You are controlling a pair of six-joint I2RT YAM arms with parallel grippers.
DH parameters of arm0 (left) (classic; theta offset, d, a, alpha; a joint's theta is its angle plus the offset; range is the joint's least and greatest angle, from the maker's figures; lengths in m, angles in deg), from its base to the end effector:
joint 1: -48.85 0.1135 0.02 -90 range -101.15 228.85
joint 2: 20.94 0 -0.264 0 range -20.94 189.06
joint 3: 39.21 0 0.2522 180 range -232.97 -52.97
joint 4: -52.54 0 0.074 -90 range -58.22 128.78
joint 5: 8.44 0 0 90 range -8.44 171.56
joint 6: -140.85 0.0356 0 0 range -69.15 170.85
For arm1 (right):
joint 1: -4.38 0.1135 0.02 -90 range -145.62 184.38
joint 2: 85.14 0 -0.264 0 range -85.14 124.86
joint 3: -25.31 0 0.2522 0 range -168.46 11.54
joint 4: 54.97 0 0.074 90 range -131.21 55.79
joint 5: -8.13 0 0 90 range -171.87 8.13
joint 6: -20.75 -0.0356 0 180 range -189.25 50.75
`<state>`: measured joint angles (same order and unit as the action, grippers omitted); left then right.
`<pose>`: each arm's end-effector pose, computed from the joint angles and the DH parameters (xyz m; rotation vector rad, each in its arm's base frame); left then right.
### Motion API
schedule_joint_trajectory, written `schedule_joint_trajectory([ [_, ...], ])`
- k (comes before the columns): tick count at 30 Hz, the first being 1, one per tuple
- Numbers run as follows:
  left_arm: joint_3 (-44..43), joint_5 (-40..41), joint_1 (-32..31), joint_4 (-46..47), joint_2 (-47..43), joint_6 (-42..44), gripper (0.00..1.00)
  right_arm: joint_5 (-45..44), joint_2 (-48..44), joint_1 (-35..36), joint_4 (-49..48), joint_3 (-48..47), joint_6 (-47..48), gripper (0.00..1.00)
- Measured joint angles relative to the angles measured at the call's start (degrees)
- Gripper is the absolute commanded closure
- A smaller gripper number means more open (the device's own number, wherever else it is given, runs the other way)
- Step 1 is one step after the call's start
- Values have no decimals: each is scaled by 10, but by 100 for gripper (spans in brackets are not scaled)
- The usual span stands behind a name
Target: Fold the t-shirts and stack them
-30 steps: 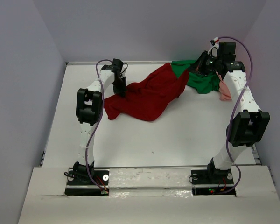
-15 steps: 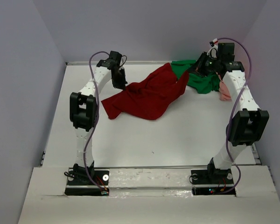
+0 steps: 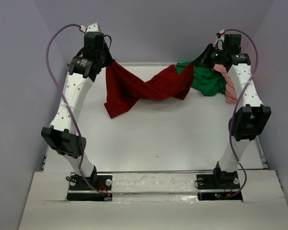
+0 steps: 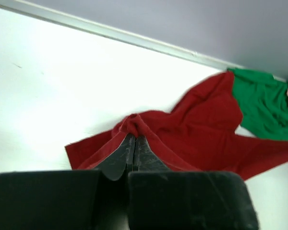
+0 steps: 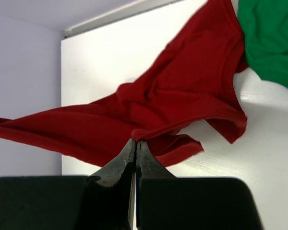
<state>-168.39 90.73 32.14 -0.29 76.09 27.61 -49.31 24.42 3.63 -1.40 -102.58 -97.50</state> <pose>0.3540 -0.1004 0.4712 -0.2175 1.9272 -0.3114 0.4329 0.0135 0.3816 0.2274 2.2004 0.8897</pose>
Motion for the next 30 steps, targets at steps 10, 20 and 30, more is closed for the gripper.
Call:
schedule_joint_trajectory([
  [10, 168, 68, 11, 36, -163, -20, 100, 48, -99, 0, -7, 50, -37, 100],
  [20, 330, 27, 10, 24, -469, -84, 100, 132, -437, 0, 118, 180, -10, 100],
  [30, 247, 32, 10, 10, -635, -87, 100, 95, -534, 0, 232, -130, -43, 100],
])
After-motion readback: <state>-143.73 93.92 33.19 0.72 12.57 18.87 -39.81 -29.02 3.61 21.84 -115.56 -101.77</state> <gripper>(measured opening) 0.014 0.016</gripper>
